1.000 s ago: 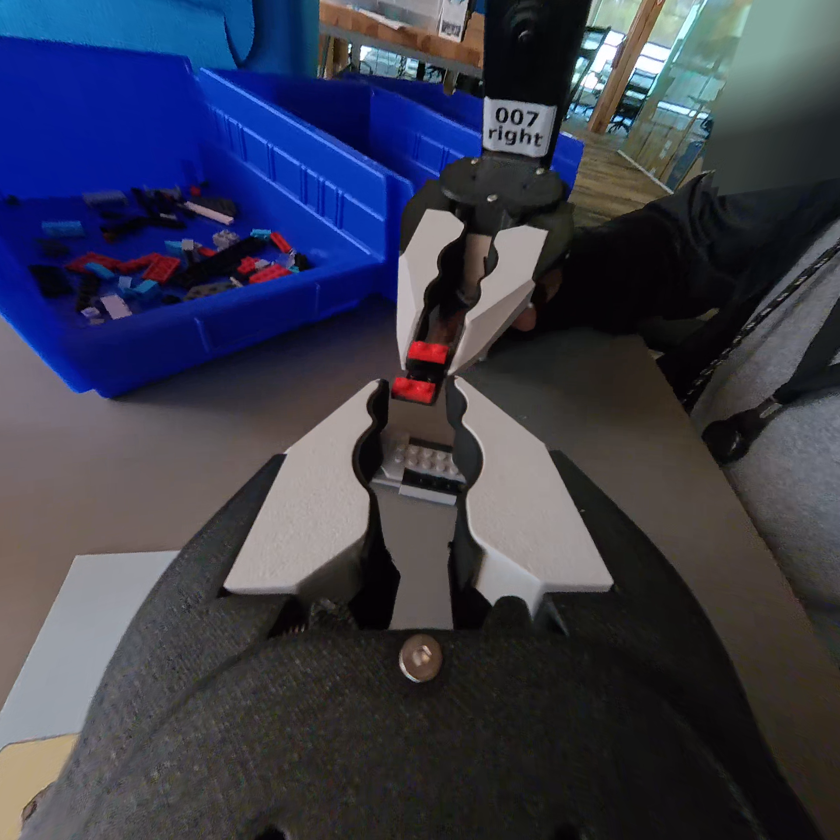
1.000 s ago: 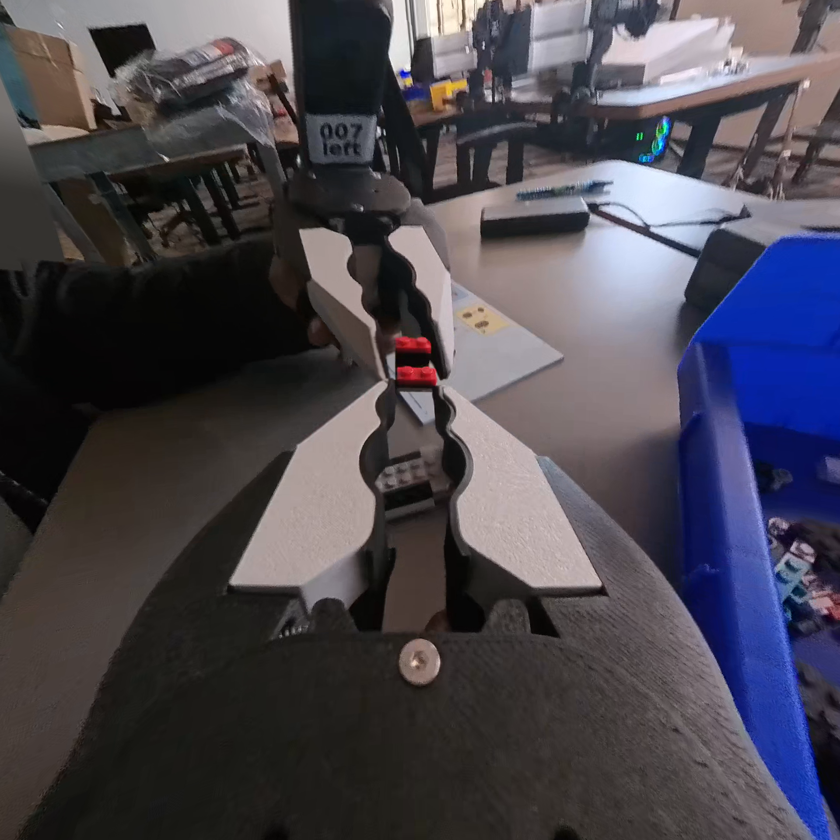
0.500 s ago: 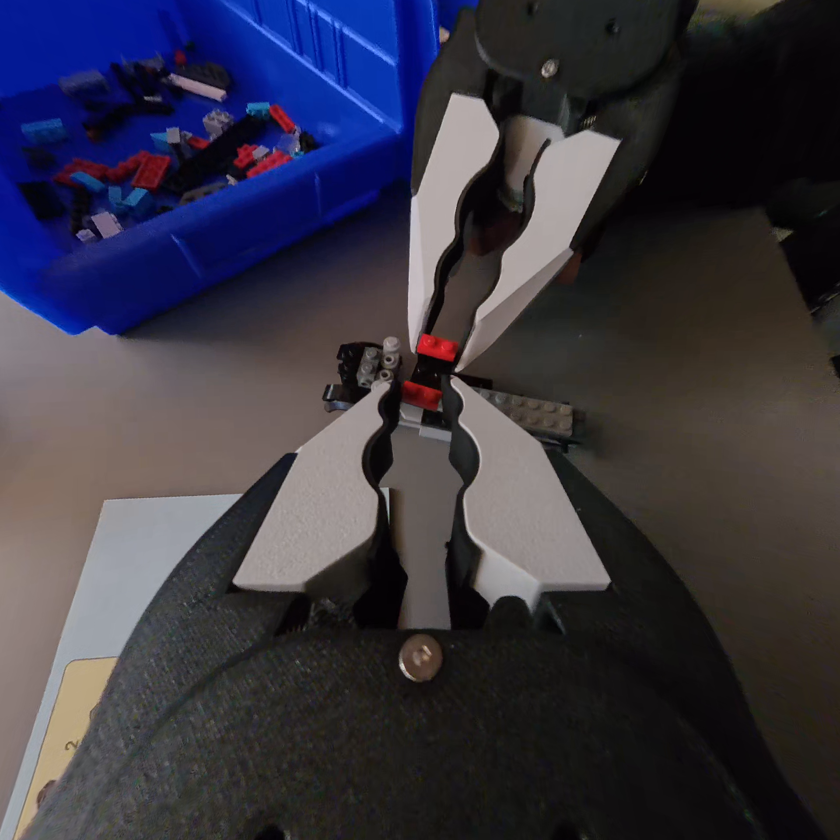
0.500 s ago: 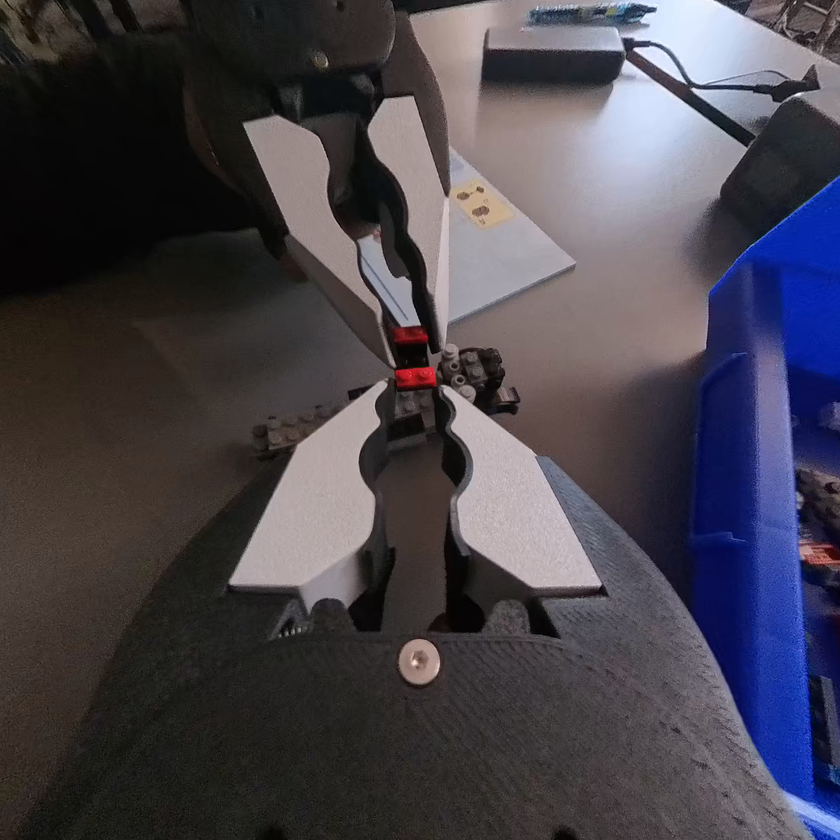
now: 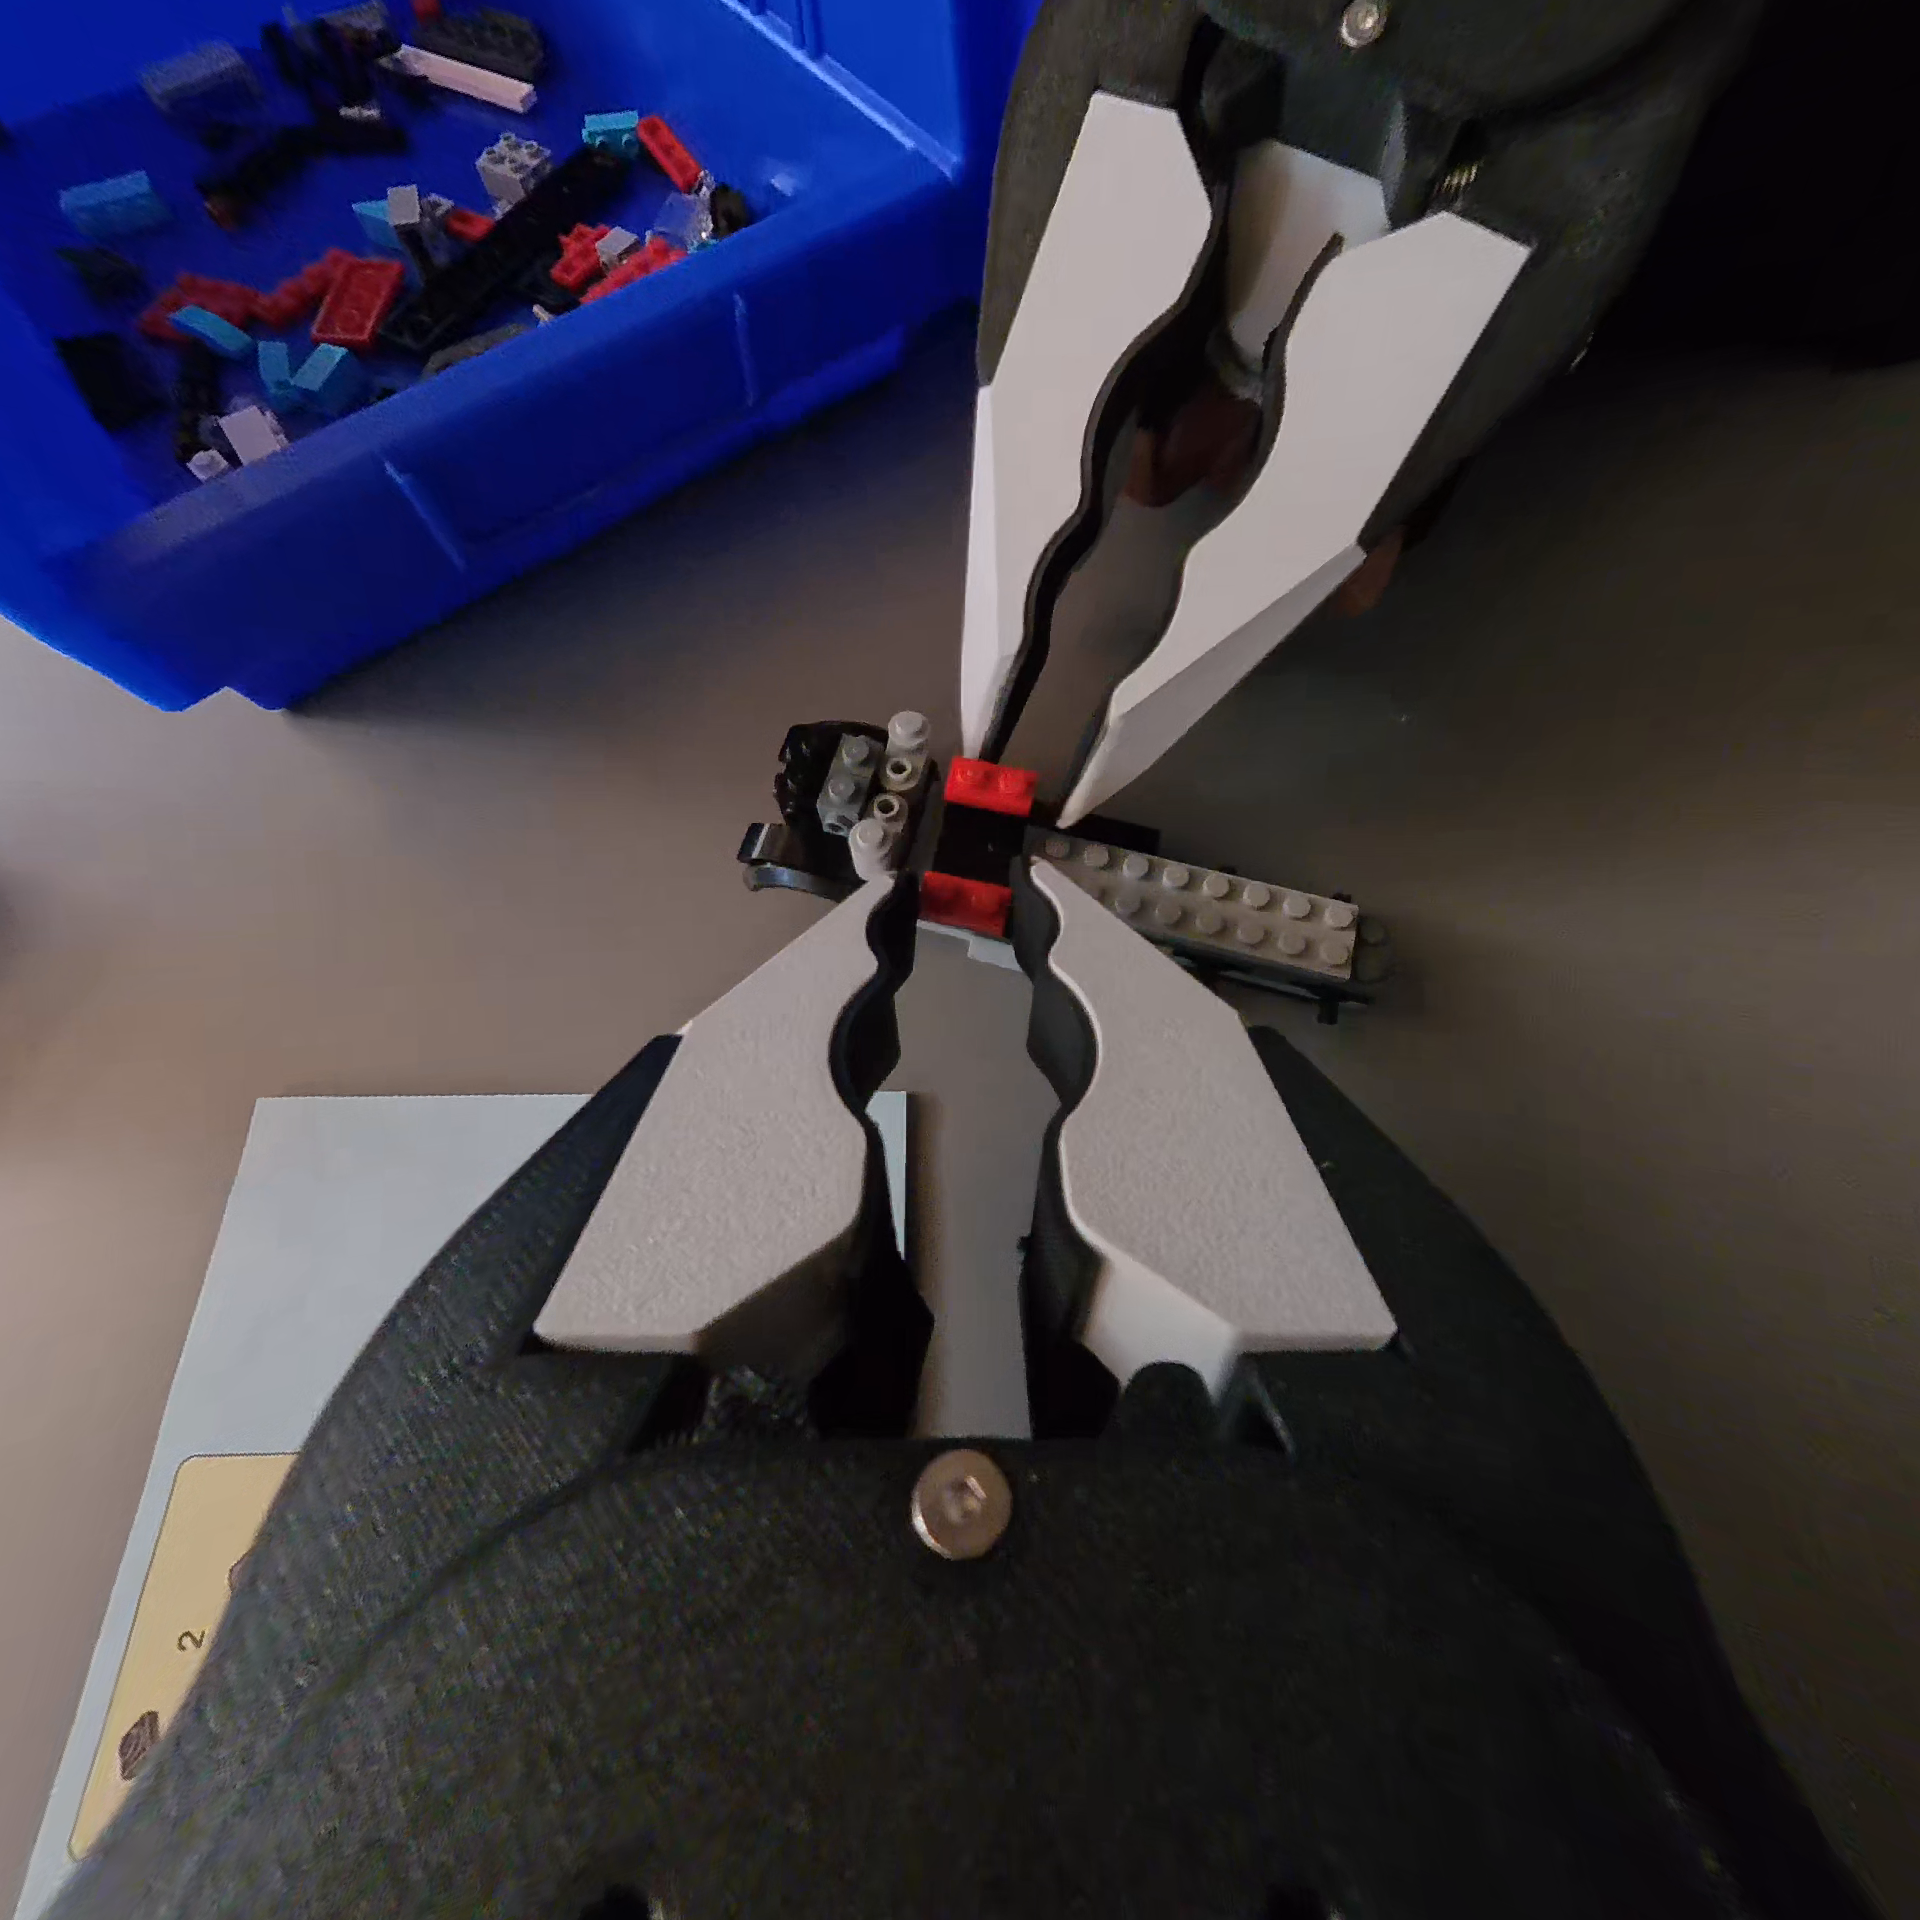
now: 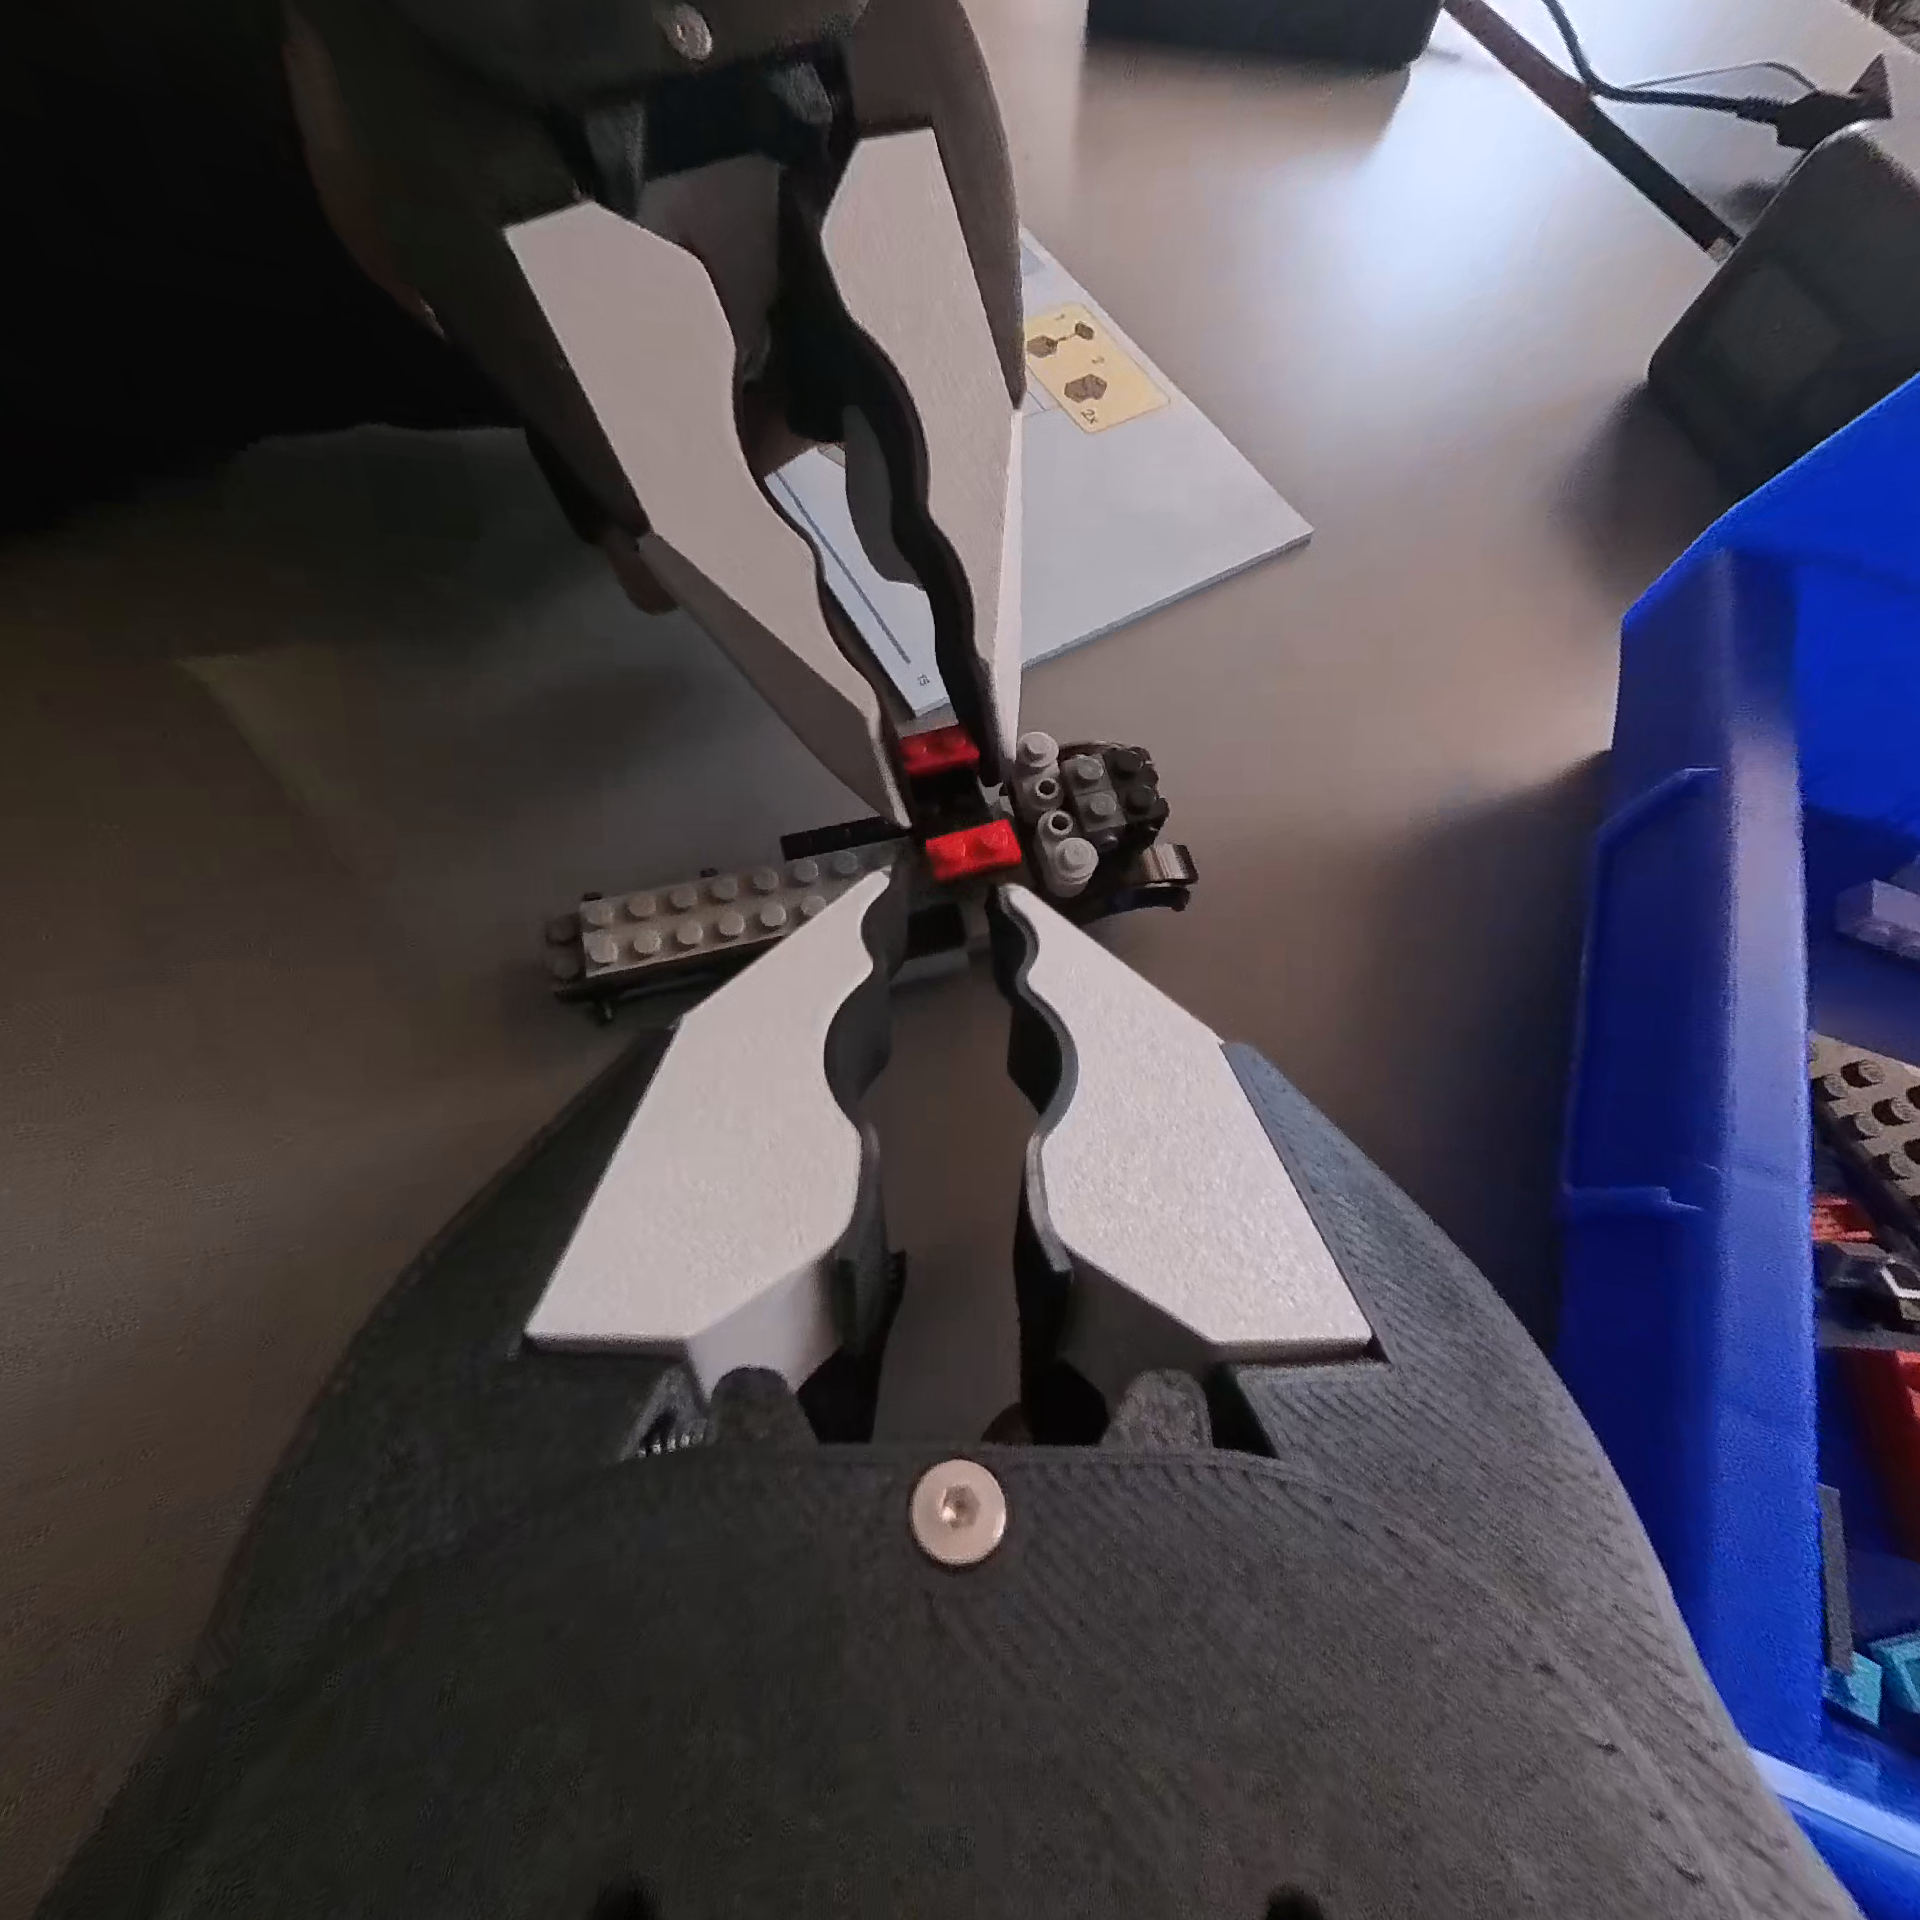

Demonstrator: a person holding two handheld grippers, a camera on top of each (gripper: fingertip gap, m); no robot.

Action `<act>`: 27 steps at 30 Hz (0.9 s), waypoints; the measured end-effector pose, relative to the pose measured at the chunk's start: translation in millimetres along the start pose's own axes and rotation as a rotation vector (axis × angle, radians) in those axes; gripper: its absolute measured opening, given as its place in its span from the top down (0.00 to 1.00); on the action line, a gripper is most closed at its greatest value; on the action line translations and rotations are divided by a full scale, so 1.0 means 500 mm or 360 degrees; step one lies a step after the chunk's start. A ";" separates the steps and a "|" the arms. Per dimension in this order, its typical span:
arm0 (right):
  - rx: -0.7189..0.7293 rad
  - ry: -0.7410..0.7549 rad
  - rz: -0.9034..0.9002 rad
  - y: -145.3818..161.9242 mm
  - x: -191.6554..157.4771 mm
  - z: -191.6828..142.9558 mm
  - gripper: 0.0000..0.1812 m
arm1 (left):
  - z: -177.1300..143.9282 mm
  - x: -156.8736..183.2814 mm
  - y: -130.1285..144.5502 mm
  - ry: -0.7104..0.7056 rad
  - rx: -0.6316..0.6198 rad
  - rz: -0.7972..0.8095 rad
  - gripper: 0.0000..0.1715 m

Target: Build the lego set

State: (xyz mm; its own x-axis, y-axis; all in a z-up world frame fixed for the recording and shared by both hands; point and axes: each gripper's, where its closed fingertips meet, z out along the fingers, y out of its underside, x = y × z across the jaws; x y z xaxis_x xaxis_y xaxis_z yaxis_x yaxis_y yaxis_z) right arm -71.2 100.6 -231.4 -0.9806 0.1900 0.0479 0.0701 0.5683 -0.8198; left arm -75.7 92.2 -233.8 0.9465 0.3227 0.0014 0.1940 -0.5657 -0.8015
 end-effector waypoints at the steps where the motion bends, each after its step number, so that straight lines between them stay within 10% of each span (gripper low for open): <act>1: 0.0003 0.0003 0.0000 0.000 0.000 0.000 0.91 | 0.000 0.000 -0.001 0.0001 0.0003 -0.0003 0.89; 27: 0.0006 -0.0008 0.0037 0.001 0.003 -0.002 0.89 | -0.004 0.000 -0.016 -0.0014 0.0051 -0.0073 0.82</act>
State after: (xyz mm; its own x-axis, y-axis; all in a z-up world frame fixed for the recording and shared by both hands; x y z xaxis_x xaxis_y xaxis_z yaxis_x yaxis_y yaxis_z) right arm -72.4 101.9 -231.2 -0.9797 0.1990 0.0256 0.0924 0.5608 -0.8228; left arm -76.8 95.1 -226.2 0.9345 0.3545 0.0334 0.2286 -0.5255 -0.8195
